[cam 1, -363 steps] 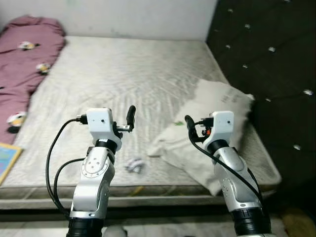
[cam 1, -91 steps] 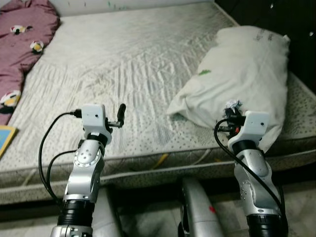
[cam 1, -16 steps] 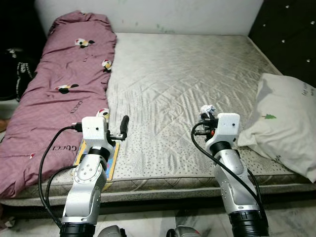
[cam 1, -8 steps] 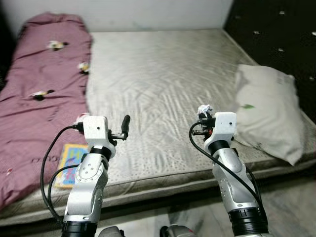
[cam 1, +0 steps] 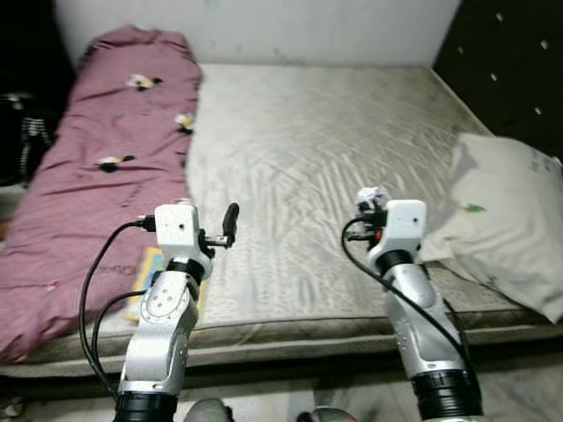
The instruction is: Clean up the room
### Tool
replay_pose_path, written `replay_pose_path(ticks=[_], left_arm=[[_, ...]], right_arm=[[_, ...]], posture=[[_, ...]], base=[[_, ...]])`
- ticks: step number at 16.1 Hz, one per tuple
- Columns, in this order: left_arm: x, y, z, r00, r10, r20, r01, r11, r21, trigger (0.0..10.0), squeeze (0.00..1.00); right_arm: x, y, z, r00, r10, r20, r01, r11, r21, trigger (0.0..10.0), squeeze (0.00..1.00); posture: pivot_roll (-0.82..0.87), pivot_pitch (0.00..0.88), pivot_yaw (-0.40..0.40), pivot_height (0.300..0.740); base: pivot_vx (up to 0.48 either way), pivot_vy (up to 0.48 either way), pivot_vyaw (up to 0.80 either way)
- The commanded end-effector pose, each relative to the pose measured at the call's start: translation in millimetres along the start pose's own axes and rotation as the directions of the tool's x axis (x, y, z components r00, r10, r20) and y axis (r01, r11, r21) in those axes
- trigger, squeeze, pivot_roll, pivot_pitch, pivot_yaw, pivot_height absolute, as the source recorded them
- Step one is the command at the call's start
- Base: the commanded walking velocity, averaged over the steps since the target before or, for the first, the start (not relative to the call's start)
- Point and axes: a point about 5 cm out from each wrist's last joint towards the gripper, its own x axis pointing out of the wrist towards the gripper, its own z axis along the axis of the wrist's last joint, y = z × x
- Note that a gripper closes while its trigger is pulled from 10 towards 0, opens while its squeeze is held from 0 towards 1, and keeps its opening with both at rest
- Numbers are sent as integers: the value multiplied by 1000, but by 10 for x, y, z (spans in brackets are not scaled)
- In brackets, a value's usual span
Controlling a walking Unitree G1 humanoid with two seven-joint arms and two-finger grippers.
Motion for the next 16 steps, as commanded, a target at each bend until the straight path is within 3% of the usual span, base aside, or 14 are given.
replay_pose_path(ticks=[1,5,12,16], left_arm=[[-11,27,-16,1000,2,-15,-1,1000,3,10000,0],[-5,63,-8,1000,10,-14,-10,1000,11,10000,0],[-25,72,-19,1000,25,-16,-25,1000,10,10000,0],[-11,48,33,1000,10,16,-11,1000,19,10000,0]], right_arm=[[7,25,-25,1000,5,-22,-4,1000,11,10000,0],[-9,29,-52,999,7,-34,-7,1000,10,10000,0],[-25,42,-41,1000,12,-23,-12,1000,2,10000,0],[-20,71,-9,1000,27,-4,-27,1000,-1,10000,0]], posture=[[-9,0,-30,740],[-10,0,-29,740],[-9,0,-29,740],[-7,0,-29,740]], base=[[0,476,0],[0,476,-473],[0,476,0],[0,0,0]])
